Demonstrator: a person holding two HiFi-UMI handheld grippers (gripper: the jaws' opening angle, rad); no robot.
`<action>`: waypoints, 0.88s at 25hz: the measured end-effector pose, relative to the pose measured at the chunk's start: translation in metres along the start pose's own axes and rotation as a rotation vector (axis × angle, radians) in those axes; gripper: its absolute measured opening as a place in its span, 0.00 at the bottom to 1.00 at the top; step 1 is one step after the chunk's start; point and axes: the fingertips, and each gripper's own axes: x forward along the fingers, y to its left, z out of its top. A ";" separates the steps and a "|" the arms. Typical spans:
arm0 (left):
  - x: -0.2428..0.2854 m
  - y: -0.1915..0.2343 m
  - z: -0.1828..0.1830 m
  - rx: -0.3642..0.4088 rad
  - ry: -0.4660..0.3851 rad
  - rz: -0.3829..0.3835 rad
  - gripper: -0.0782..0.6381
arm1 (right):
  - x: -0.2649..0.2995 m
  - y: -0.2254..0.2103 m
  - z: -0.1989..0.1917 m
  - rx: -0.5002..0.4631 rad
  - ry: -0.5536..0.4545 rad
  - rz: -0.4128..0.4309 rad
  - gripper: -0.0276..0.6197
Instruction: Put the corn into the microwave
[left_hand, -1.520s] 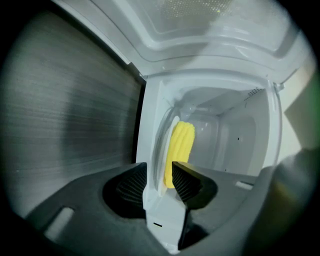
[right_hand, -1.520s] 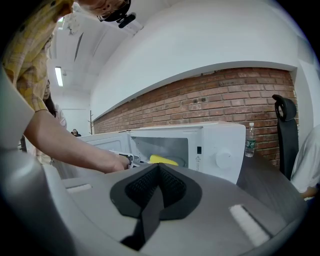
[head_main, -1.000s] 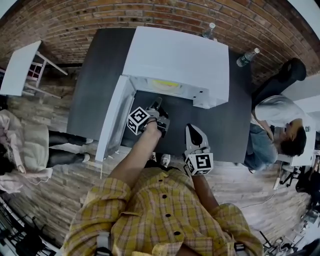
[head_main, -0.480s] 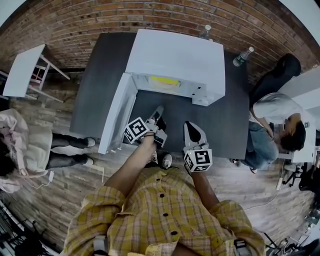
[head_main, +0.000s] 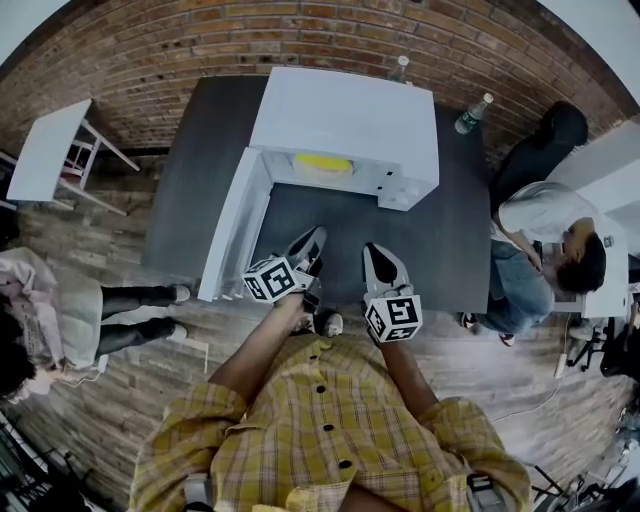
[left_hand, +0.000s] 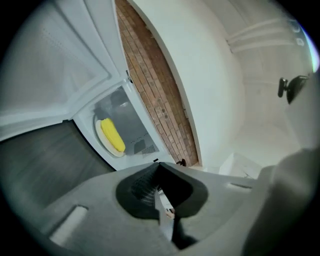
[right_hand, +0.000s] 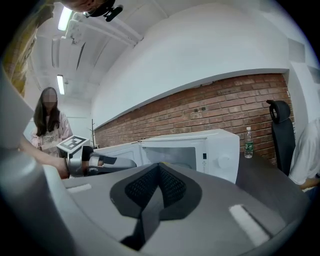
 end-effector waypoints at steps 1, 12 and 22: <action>-0.002 -0.004 -0.001 0.035 0.009 -0.004 0.10 | -0.001 0.000 0.000 0.004 -0.001 0.001 0.05; -0.020 -0.044 -0.005 0.474 0.050 -0.008 0.10 | -0.004 0.010 0.009 -0.002 -0.021 0.022 0.05; -0.032 -0.055 0.010 0.707 0.008 0.058 0.10 | -0.001 0.016 0.012 -0.018 -0.027 0.039 0.05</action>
